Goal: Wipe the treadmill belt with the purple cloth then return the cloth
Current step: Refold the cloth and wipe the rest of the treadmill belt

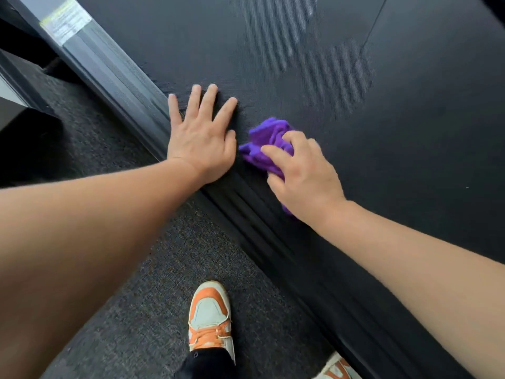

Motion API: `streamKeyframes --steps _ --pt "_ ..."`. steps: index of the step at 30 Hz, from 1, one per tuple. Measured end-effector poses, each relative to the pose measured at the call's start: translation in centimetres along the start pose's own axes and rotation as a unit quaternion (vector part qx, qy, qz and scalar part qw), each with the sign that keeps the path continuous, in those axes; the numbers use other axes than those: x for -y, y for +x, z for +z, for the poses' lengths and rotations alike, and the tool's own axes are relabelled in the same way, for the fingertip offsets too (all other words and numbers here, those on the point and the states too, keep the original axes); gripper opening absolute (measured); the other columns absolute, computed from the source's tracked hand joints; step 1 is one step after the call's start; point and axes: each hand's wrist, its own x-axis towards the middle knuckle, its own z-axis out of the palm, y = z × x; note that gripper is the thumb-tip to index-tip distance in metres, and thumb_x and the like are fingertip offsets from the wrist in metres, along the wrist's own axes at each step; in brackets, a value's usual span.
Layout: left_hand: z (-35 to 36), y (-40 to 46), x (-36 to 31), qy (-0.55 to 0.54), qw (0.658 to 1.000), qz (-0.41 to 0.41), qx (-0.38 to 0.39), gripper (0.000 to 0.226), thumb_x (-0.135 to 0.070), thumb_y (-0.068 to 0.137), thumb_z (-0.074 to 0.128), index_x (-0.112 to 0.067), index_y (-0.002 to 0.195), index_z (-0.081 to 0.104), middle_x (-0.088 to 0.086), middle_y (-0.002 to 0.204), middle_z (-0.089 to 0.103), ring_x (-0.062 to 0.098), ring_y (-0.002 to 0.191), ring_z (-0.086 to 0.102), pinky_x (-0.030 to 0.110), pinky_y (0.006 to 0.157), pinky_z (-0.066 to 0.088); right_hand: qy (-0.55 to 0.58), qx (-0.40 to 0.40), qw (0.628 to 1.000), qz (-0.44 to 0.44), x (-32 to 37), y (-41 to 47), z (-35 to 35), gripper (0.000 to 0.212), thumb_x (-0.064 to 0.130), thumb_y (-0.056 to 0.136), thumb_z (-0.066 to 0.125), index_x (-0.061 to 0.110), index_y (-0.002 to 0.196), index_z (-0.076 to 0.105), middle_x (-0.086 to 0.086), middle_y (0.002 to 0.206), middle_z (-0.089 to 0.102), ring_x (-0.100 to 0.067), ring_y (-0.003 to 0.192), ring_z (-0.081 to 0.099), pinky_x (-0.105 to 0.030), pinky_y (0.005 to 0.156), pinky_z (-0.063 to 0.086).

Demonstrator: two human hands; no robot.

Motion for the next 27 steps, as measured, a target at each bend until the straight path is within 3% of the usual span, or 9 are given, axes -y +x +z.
streamKeyframes --steps 3,11,14,16,22,24,27 --pt "0.3 0.0 0.2 -0.007 1.000 0.005 -0.014 0.065 -0.046 0.092 0.030 -0.026 0.154 0.033 0.013 0.166 0.021 0.035 0.155 0.011 0.066 0.121 -0.002 -0.018 0.031 0.998 -0.046 -1.9 -1.9 -0.6 0.043 0.022 0.074 0.074 0.021 0.117 0.069 -0.011 0.117 0.059 -0.034 0.089 0.056 -0.031 0.051 0.042" --pt "0.1 0.0 0.1 -0.011 1.000 0.007 -0.020 0.064 -0.048 0.094 0.029 -0.028 0.154 0.033 0.012 0.166 0.022 0.034 0.155 0.011 0.065 0.121 -0.001 -0.025 -0.071 0.986 0.146 -2.2 6.4 -1.4 0.037 0.033 0.091 0.057 0.023 0.127 0.058 -0.010 0.127 0.045 -0.032 0.110 0.047 -0.037 0.070 0.037" --pt "0.1 0.0 0.1 -0.016 1.000 -0.001 -0.026 0.064 -0.046 0.093 0.032 -0.026 0.154 0.036 0.011 0.165 0.025 0.034 0.154 0.014 0.066 0.121 -0.001 -0.047 -0.054 0.993 0.094 0.0 8.2 -0.8 0.038 0.034 0.089 0.061 0.023 0.125 0.060 -0.012 0.126 0.047 -0.034 0.106 0.049 -0.041 0.072 0.045" --pt "0.0 -0.1 0.0 -0.017 0.999 -0.025 -0.030 0.064 -0.044 0.092 0.035 -0.026 0.154 0.036 0.010 0.165 0.026 0.034 0.154 0.014 0.068 0.119 -0.002 -0.041 -0.031 0.998 0.033 0.6 7.5 -0.5 0.038 0.029 0.083 0.068 0.021 0.120 0.064 -0.014 0.121 0.052 -0.035 0.099 0.051 -0.041 0.065 0.048" --pt "-0.2 -0.1 -0.1 -0.011 0.999 -0.040 -0.016 0.066 -0.043 0.091 0.034 -0.026 0.155 0.034 0.009 0.165 0.025 0.035 0.154 0.013 0.073 0.117 0.000 -0.030 0.061 0.994 -0.084 -1.4 2.7 -1.1 0.046 0.026 0.073 0.074 0.022 0.119 0.068 -0.011 0.119 0.057 -0.032 0.093 0.056 -0.033 0.053 0.047" --pt "-0.2 0.0 -0.1 -0.009 0.999 -0.039 -0.014 0.066 -0.044 0.091 0.032 -0.026 0.155 0.034 0.009 0.165 0.024 0.034 0.154 0.012 0.073 0.117 -0.001 -0.047 0.050 0.996 -0.058 -2.5 2.5 -1.7 0.044 0.024 0.074 0.074 0.023 0.117 0.068 -0.010 0.117 0.056 -0.032 0.092 0.056 -0.031 0.052 0.043" --pt "-0.3 0.0 -0.2 -0.006 0.999 -0.038 -0.005 0.066 -0.045 0.093 0.030 -0.027 0.156 0.030 0.009 0.166 0.021 0.034 0.155 0.009 0.073 0.117 -0.002 -0.046 0.007 0.998 0.035 -3.3 4.7 -2.1 0.036 0.026 0.083 0.066 0.024 0.119 0.064 -0.007 0.121 0.050 -0.031 0.099 0.050 -0.040 0.060 0.049"
